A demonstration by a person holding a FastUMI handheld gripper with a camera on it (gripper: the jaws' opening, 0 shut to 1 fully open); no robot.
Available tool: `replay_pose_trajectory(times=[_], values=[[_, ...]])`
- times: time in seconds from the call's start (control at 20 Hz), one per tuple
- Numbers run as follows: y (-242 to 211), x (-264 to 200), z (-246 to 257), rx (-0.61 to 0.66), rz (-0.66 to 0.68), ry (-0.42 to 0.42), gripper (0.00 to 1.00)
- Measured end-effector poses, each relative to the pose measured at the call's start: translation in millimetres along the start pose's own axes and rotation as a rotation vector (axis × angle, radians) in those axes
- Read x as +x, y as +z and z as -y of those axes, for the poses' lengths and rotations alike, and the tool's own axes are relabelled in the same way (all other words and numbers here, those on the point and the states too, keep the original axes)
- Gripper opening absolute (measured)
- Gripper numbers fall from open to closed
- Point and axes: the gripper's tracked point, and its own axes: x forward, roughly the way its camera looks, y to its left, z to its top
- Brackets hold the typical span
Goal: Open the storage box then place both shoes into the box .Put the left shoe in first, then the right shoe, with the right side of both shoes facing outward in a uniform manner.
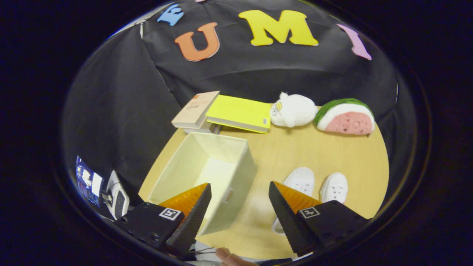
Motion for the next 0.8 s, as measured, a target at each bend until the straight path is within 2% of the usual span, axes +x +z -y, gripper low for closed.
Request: replay_pose_trajectory(times=[0.2,0.4,0.55,0.65,0.75,0.8], values=[[-27,16,66,0.044,-0.064,-0.060,1.00],[-58,44,102,0.091,-0.162,-0.058,1.00],[-84,64,125,0.090,-0.253,-0.087,0.98],[-97,76,133,0.088,-0.303,-0.090,0.89],[-104,90,147,0.090,-0.324,-0.131,0.82],[-106,92,146,0.091,-0.341,-0.126,0.74]])
